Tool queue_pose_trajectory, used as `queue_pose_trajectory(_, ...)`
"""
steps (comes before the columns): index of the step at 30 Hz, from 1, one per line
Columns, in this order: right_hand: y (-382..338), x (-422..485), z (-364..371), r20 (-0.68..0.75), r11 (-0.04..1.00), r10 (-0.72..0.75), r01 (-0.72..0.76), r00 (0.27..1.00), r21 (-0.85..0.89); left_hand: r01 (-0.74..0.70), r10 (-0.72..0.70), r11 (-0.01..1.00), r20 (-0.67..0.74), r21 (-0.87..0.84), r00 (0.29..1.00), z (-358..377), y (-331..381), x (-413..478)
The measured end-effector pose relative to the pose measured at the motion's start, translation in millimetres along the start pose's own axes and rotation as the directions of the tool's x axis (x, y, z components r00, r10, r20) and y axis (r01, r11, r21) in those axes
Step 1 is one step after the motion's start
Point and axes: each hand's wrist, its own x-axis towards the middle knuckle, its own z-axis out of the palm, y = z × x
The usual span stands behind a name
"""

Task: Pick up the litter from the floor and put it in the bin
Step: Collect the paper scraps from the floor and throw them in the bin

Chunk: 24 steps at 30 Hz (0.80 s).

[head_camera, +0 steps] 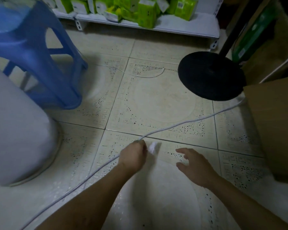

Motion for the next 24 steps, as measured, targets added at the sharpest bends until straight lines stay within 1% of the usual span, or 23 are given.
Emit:
queue_pose_trajectory(3, -45.9, -28.2, -31.9, 0.083, 1.000, 0.015, -0.014, 0.996, -0.017, 0.074, -0.085, 0.988, -0.083, -0.135, 0.993, -84.3, -6.1, -21.2)
queue_pose_trajectory(5, -92.2, -46.2, -49.3, 0.126, 1.000, -0.014, 0.015, 0.992, -0.006, 0.116, -0.149, 0.966, -0.129, -0.230, 0.980, -150.8, -14.6, -39.5)
queue_pose_trajectory(7, -148.0, -63.9, -62.1, 0.135, 0.998, -0.058, 0.056, 0.989, 0.021, 0.184, -0.241, 0.933, -0.157, -0.311, 0.958, -215.0, -28.2, -60.4)
queue_pose_trajectory(10, -243.2, -88.6, -73.5, 0.151, 0.987, -0.138, 0.124, 0.979, 0.100, 0.273, -0.401, 0.866, -0.255, -0.418, 0.880, -303.7, -59.3, -97.5)
queue_pose_trajectory(13, -333.7, -110.0, -75.1, 0.168, 0.968, -0.191, 0.158, 0.967, 0.194, 0.360, -0.543, 0.802, -0.330, -0.478, 0.772, -372.9, -98.0, -132.4)
queue_pose_trajectory(15, -383.6, -123.2, -71.1, 0.187, 0.956, -0.211, 0.163, 0.960, 0.242, 0.443, -0.658, 0.713, -0.300, -0.544, 0.691, -405.7, -129.3, -150.8)
queue_pose_trajectory(17, -421.6, -134.7, -65.2, 0.201, 0.951, -0.217, 0.160, 0.955, 0.266, 0.528, -0.758, 0.607, -0.232, -0.595, 0.610, -424.7, -163.5, -165.9)
queue_pose_trajectory(18, -436.3, -139.9, -61.6, 0.206, 0.951, -0.217, 0.159, 0.954, 0.267, 0.577, -0.792, 0.565, -0.191, -0.590, 0.579, -428.3, -180.3, -174.0)
queue_pose_trajectory(19, -448.3, -144.3, -58.0, 0.210, 0.952, -0.217, 0.159, 0.953, 0.262, 0.629, -0.814, 0.528, -0.129, -0.570, 0.567, -429.2, -194.5, -182.3)
queue_pose_trajectory(20, -458.3, -148.5, -54.1, 0.214, 0.955, -0.216, 0.161, 0.953, 0.248, 0.670, -0.815, 0.501, -0.039, -0.548, 0.578, -428.2, -204.8, -190.2)
queue_pose_trajectory(21, -466.3, -152.7, -50.2, 0.217, 0.961, -0.214, 0.165, 0.952, 0.223, 0.687, -0.791, 0.497, 0.049, -0.530, 0.610, -426.0, -210.9, -198.2)
queue_pose_trajectory(22, -472.6, -156.7, -46.2, 0.219, 0.966, -0.211, 0.169, 0.953, 0.194, 0.682, -0.752, 0.524, 0.098, -0.511, 0.652, -423.8, -213.9, -206.1)
queue_pose_trajectory(23, -478.0, -160.5, -42.4, 0.221, 0.971, -0.205, 0.170, 0.954, 0.165, 0.663, -0.719, 0.573, 0.093, -0.481, 0.689, -422.3, -214.6, -214.3)
queue_pose_trajectory(24, -482.8, -165.3, -38.6, 0.228, 0.976, -0.196, 0.168, 0.954, 0.135, 0.645, -0.698, 0.624, 0.056, -0.442, 0.714, -421.8, -213.2, -224.6)
